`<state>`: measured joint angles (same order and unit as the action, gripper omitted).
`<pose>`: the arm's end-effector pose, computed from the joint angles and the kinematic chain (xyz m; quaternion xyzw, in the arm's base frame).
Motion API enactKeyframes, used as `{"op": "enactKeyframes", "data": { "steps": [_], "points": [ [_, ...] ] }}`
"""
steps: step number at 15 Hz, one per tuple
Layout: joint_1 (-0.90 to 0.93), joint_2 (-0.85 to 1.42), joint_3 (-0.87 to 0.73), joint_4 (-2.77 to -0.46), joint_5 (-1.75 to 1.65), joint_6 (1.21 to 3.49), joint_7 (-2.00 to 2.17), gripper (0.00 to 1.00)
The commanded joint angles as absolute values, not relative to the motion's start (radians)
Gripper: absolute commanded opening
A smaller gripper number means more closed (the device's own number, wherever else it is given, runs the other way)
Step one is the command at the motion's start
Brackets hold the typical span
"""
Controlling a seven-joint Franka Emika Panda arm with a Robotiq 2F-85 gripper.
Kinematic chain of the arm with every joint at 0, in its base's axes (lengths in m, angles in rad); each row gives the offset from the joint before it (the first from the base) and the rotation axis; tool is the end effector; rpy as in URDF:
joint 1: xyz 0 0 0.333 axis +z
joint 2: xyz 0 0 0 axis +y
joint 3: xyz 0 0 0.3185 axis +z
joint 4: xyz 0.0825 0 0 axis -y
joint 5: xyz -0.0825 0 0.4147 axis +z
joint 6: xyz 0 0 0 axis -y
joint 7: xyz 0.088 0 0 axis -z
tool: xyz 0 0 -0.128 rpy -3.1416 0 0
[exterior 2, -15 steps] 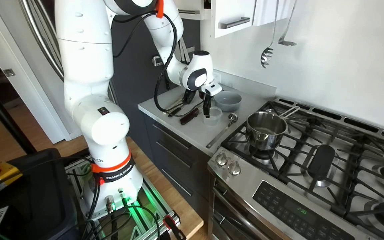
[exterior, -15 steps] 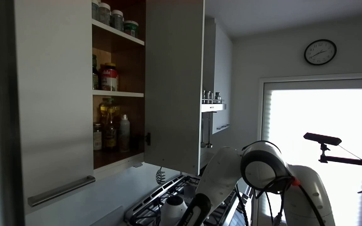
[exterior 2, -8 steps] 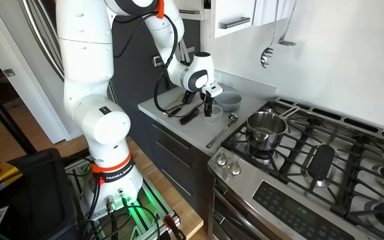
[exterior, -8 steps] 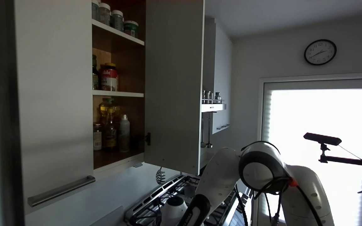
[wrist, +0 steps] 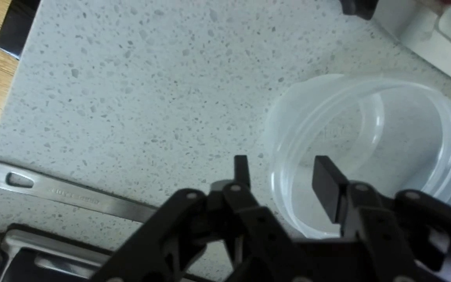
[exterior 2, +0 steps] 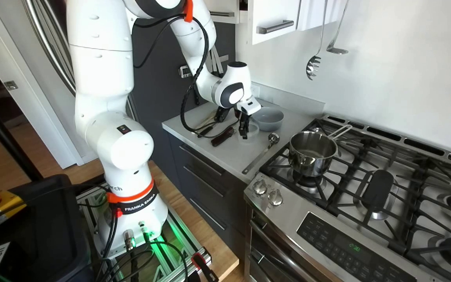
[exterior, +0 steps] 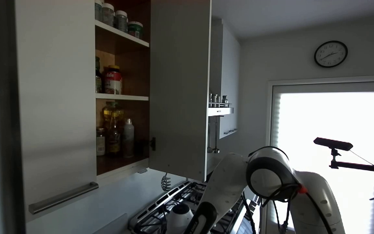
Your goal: Move the container from the counter to the bottom shelf of the cupboard then close the cupboard door
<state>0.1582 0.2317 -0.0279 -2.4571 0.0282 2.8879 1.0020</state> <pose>0.5165 0.0656 0.1792 -0.8966 0.4314 -0.0830 0.0548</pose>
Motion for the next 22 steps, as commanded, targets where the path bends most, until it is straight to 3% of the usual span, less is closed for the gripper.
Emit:
{"op": "enactKeyframes", "data": {
  "steps": [1,2,5,6,22],
  "points": [
    [0.174,0.238,-0.042,-2.458,0.039,2.897,1.016,0.26],
    [0.176,0.234,-0.045,-2.459,0.035,2.897,1.018,0.26],
    [0.172,0.22,-0.044,-2.462,0.04,2.89,1.012,0.03],
    [0.175,0.214,-0.049,-2.462,0.033,2.883,1.017,0.0],
    [0.1,-0.235,0.079,-2.58,0.03,2.728,1.045,0.01]
  ]
}}
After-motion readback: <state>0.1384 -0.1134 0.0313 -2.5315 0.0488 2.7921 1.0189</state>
